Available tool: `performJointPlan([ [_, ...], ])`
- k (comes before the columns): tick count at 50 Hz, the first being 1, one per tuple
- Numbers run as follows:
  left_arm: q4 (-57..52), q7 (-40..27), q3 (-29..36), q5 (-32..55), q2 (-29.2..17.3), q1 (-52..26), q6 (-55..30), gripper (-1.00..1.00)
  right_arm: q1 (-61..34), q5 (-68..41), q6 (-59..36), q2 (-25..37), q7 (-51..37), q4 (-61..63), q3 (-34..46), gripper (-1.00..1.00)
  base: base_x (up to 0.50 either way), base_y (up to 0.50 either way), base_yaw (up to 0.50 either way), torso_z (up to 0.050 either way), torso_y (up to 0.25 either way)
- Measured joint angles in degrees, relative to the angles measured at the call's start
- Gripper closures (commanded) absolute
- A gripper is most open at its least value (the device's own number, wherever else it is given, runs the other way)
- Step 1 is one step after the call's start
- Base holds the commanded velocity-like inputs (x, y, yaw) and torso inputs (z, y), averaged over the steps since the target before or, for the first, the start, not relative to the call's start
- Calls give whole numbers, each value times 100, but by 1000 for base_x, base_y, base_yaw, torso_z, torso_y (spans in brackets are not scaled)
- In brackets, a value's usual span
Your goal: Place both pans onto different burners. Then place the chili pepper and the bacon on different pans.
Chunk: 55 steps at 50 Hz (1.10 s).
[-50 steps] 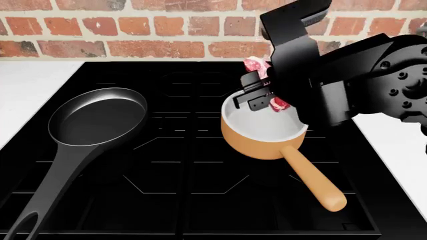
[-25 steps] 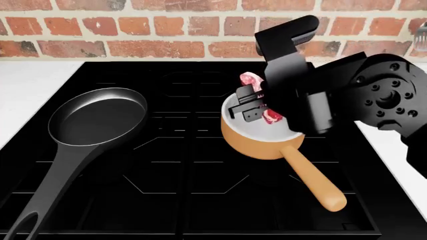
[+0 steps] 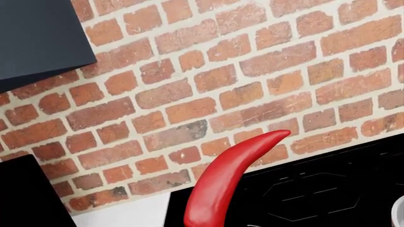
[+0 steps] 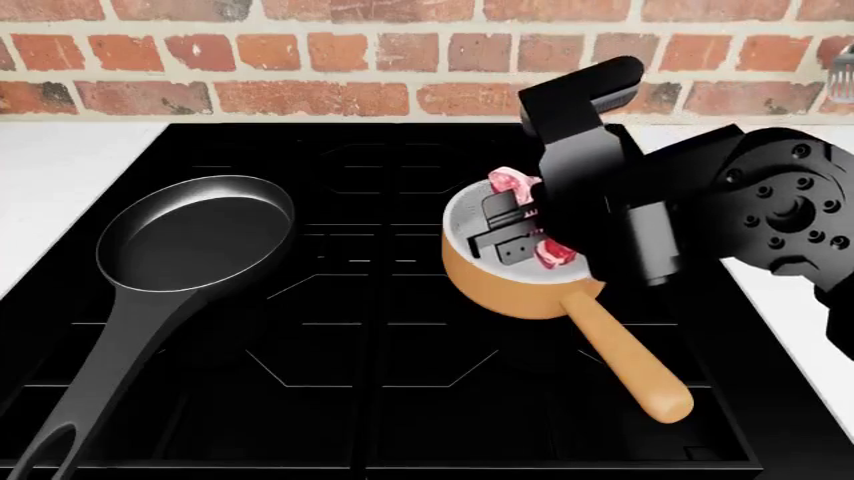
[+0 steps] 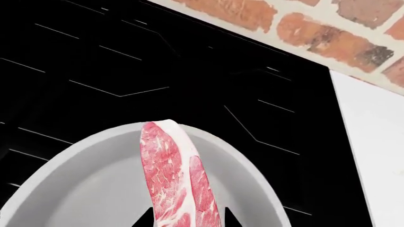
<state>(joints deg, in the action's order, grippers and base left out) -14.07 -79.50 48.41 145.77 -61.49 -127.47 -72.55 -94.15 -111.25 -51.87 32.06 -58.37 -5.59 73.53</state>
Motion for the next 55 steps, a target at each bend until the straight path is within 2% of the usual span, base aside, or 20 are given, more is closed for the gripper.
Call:
performJointPlan([
  [18, -4, -3, 16, 5, -11, -5, -7, 100, 79, -4, -9, 48, -5, 49, 29, 100, 0, 0, 0, 0, 0],
  [19, -3, -3, 17, 5, -11, -6, -7, 100, 78, 1, -16, 48, -1, 50, 30, -100, 0, 0, 0, 0, 0],
  [39, 22, -24, 31, 31, -10, -39, -24, 100, -65, 81, -174, 136, -53, 108, 25, -100, -1, 0, 0, 0, 1],
  [55, -1, 10, 37, -32, 101, 22, 32, 100, -919, -879, -308, 472, -824, 737, -324, -100, 0, 0, 0, 0, 1],
])
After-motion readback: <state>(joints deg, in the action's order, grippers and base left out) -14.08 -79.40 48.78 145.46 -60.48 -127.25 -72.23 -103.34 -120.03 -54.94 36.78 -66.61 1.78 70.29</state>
